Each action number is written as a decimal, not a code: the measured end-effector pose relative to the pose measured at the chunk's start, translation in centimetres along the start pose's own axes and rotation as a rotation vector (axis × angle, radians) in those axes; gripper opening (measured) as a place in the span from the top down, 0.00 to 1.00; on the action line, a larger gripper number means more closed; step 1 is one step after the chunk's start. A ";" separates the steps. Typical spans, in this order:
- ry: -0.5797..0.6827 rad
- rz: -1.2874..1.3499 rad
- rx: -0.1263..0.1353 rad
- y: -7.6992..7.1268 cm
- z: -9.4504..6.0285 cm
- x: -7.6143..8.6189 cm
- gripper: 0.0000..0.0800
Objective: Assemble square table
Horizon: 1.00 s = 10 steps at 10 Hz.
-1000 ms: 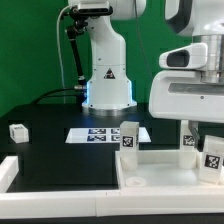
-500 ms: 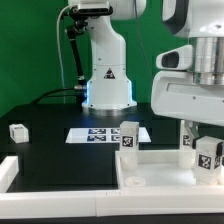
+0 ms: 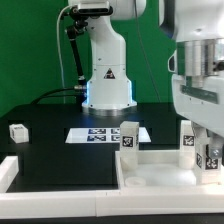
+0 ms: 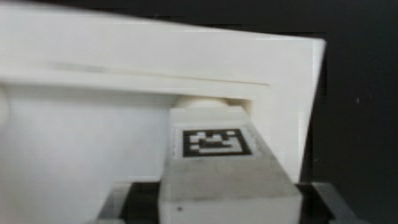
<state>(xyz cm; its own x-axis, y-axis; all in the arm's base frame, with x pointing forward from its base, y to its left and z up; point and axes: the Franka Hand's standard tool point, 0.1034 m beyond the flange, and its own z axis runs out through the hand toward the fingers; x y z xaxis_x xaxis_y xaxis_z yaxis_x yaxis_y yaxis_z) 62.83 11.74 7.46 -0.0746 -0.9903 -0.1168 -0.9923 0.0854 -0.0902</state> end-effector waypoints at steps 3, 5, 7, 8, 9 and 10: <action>-0.026 0.155 0.007 0.0 0.1 -0.4 0.63; -0.023 0.086 0.006 0.1 0.2 -0.5 0.36; 0.010 -0.302 0.037 -0.3 0.1 -0.9 0.23; 0.023 -0.491 0.063 -0.5 0.0 -0.8 0.20; 0.029 -0.577 0.065 -0.4 0.2 -0.7 0.19; 0.032 -0.649 0.064 -0.4 0.2 -0.7 0.19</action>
Offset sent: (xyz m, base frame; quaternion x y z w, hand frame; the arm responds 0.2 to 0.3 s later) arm 0.0000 0.0000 0.0000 0.0000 0.0000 0.0000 1.0000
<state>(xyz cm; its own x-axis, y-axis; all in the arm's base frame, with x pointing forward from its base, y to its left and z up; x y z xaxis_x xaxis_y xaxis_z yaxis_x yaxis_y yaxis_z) 63.27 12.38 7.38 0.5338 -0.8456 0.0103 -0.8290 -0.5256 -0.1912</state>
